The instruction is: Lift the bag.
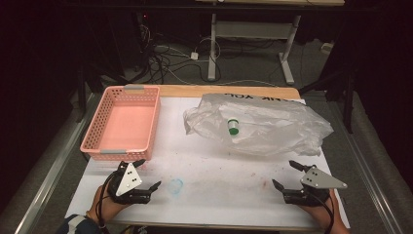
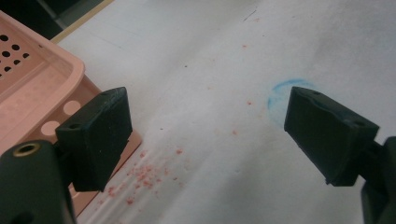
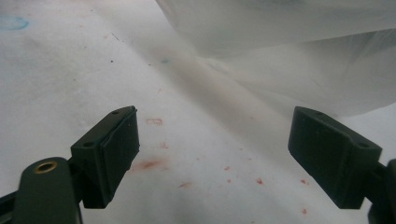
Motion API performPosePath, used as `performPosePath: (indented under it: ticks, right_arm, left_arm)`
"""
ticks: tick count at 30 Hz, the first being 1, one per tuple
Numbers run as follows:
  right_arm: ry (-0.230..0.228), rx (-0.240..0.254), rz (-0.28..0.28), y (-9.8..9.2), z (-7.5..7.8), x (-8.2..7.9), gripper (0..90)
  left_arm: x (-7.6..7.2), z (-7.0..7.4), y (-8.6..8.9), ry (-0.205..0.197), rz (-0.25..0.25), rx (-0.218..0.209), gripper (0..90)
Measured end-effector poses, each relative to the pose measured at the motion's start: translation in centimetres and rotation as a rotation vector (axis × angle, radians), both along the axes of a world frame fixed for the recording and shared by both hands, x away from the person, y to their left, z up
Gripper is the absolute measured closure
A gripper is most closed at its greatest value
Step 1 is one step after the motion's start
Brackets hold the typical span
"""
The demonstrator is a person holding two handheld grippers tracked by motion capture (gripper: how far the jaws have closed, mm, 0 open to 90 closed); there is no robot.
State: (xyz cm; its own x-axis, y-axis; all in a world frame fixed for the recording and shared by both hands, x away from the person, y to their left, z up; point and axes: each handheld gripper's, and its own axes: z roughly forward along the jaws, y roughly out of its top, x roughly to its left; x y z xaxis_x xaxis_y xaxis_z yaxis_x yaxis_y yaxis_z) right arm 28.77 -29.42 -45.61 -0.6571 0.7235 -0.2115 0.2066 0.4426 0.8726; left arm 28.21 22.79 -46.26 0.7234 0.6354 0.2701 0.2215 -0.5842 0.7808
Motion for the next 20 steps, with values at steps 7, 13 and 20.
performPosePath:
  ticks: [7, 13, 20]
  right_arm:
    - [-0.007, -0.005, 0.008, 0.10, 0.08, -0.09, 17.4]
    - [-0.014, -0.004, 0.008, 0.11, 0.12, -0.15, 17.5]
    - [-0.028, -0.005, 0.002, -0.05, 0.19, -0.26, 17.5]
  left_arm:
    - [-0.06, 0.02, -0.06, 0.001, -0.004, 0.005, 14.6]
    - [0.02, 0.00, -0.12, 0.005, -0.009, 0.006, 14.6]
    - [0.20, 0.05, -0.33, 0.002, -0.004, 0.007, 14.6]
